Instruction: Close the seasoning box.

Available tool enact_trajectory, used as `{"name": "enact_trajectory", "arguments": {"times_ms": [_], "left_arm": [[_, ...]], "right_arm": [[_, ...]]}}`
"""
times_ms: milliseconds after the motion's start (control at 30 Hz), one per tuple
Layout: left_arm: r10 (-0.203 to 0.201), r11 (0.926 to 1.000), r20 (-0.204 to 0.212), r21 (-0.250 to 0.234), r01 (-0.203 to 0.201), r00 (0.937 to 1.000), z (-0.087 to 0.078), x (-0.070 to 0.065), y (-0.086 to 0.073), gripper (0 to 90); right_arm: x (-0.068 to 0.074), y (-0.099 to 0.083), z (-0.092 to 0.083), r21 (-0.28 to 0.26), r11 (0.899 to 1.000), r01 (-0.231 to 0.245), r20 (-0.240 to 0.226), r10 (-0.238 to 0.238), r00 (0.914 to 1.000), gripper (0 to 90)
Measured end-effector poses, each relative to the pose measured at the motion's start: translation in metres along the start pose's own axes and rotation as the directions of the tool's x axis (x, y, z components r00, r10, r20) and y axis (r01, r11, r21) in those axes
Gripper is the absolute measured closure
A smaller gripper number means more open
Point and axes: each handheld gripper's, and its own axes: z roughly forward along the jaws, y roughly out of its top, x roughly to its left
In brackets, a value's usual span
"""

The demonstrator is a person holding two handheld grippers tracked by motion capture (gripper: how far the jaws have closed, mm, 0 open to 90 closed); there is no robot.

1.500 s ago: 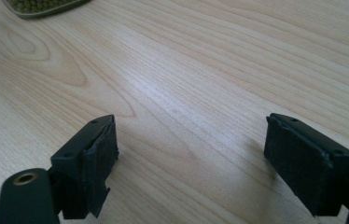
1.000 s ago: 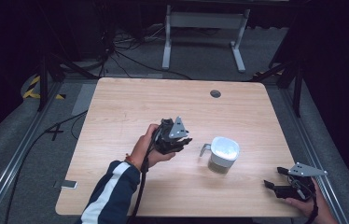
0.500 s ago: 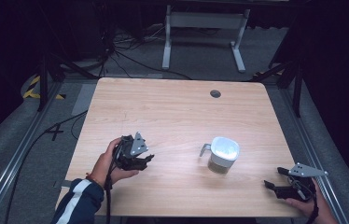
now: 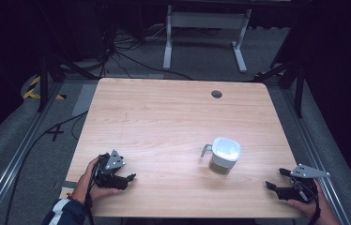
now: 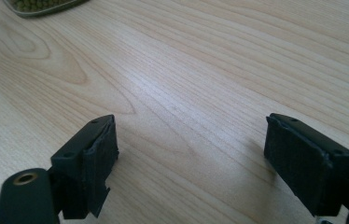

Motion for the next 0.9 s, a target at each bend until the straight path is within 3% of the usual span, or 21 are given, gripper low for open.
{"name": "enact_trajectory", "arguments": {"times_ms": [33,100,133,200,433,667,733,900], "left_arm": [[-0.022,0.9997,0.013,-0.013,0.022,0.9997,-0.0002,0.0018,-0.0035,17.8],[-0.029,0.9991,0.014,-0.029,0.029,0.9995,0.0,0.0034,-0.006,16.7],[-0.058,0.9976,0.021,-0.036,0.059,0.9981,-0.0008,0.0049,-0.0094,16.5],[-0.074,0.9966,-0.002,-0.037,0.074,0.9972,-0.0017,0.0049,-0.0104,15.6],[-0.095,0.9953,-0.016,-0.022,0.095,0.9953,-0.0024,0.0041,-0.0102,14.2],[-0.135,0.9908,-0.052,-0.016,0.134,0.9895,-0.0001,0.0033,-0.0096,6.7],[-0.13,0.9916,-0.056,-0.006,0.129,0.99,-0.0002,0.0042,-0.0091,5.4],[-0.162,0.9868,-0.079,-0.002,0.162,0.9837,0.0006,0.0025,-0.0089,1.7]], "right_arm": [[0.0001,0.0,0.0001,-0.002,1.0,-0.001,0.0,0.001,1.0,17.6],[-0.0001,0.0,0.0,0.0,1.0,0.001,0.0,-0.001,1.0,17.6],[-0.0001,0.0,-0.0001,0.001,1.0,0.0,-0.001,0.0,1.0,17.6],[-0.0003,0.0,0.0001,0.0,1.0,0.002,0.0,-0.002,1.0,17.6],[-0.0004,0.0,0.0001,0.0,1.0,0.003,-0.001,-0.003,1.0,17.6],[-0.0006,0.0,0.0005,-0.003,1.0,0.004,-0.002,-0.004,1.0,17.5],[-0.0006,0.0001,0.0005,-0.003,1.0,0.004,-0.002,-0.004,1.0,17.5],[-0.0011,0.0004,0.0011,0.003,1.0,-0.002,0.006,0.002,1.0,14.6]]}}
